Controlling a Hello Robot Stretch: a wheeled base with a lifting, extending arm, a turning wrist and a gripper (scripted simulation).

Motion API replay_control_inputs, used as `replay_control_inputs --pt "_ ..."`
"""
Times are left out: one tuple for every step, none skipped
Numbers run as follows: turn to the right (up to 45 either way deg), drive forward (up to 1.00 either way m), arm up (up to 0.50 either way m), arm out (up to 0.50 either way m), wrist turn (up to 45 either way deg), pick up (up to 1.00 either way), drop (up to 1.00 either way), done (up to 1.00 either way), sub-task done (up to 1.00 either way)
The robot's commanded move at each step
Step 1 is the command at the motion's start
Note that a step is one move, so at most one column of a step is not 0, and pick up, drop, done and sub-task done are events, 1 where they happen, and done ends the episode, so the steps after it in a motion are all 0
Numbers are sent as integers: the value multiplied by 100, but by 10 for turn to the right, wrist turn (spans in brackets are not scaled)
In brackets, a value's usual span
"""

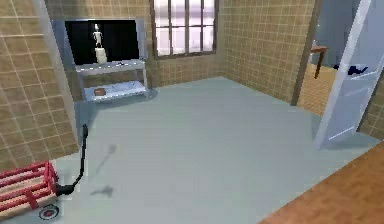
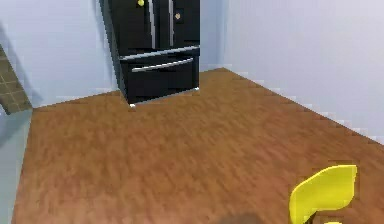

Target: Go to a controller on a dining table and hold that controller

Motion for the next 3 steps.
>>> replay_control_inputs --pt "60 0 0 0 0 0 0 0 0" --pt "0 25 0 0 0 0 0 0 0" --pt "-450 0 0 0 0 0 0 0 0"
